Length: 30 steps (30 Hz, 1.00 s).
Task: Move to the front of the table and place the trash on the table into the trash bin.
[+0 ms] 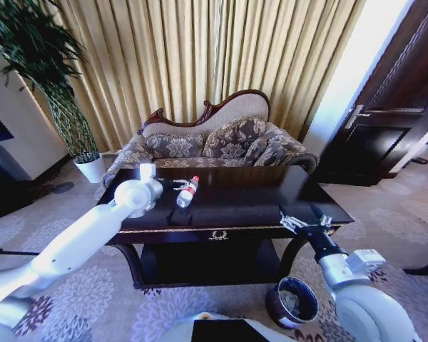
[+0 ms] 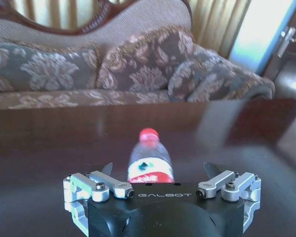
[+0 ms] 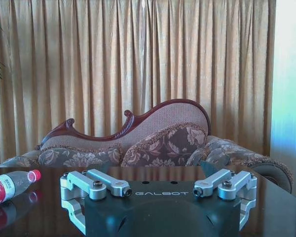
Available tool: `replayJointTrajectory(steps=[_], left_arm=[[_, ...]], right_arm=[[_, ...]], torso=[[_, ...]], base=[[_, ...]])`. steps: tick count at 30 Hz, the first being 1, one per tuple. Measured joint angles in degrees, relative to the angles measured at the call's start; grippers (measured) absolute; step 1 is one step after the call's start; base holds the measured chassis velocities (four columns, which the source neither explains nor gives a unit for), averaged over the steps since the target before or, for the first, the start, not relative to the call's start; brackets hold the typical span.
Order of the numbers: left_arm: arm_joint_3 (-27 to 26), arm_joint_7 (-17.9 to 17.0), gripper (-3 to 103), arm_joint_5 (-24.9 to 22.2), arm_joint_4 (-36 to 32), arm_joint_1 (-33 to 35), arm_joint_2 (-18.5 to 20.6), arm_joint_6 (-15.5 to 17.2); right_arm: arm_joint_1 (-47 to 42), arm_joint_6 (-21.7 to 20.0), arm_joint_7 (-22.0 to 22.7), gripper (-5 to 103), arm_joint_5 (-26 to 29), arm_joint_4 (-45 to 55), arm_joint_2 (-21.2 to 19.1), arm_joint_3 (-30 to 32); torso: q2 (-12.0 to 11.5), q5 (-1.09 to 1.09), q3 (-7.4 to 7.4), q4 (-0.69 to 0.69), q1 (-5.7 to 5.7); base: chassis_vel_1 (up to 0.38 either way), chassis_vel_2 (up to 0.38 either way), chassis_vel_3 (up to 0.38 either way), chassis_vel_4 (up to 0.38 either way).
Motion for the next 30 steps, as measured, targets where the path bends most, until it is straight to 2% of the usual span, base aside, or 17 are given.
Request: replayJointTrajectory(steps=[2,6,20,30], left_arm=[[0.71,-0.71,100,-0.15,0.53,-0.49,-1.1,2.08],[1.49,-2.13,100,-0.4,1.04,-0.8,-2.36,3.69],[1.51,-2.89,100,0.12,1.72,0.72,-2.01,3.76],[1.27,-1.93,100,1.42,2.58,2.17,-2.77,3.61]], right_arm=[[-0.1,0.2,0.12,100,-0.06,-0.11,0.01,0.05],[-0.1,0.55,1.43,100,-0.21,-0.38,-0.01,0.03],[0.94,0.63,1.7,100,-0.29,-1.57,-0.04,-0.53],[0.95,0.63,1.69,100,-0.3,-1.81,-0.23,-0.4]], torso=[[0.0,0.01,0.0,0.0,0.0],[0.0,0.0,0.0,0.0,0.0],[0.0,0.0,0.0,0.02,0.0],[0.0,0.0,0.0,0.01,0.0]], base=[[0.0,0.0,0.0,0.0],[0.0,0.0,0.0,0.0],[0.0,0.0,0.0,0.0],[0.0,0.0,0.0,0.0]])
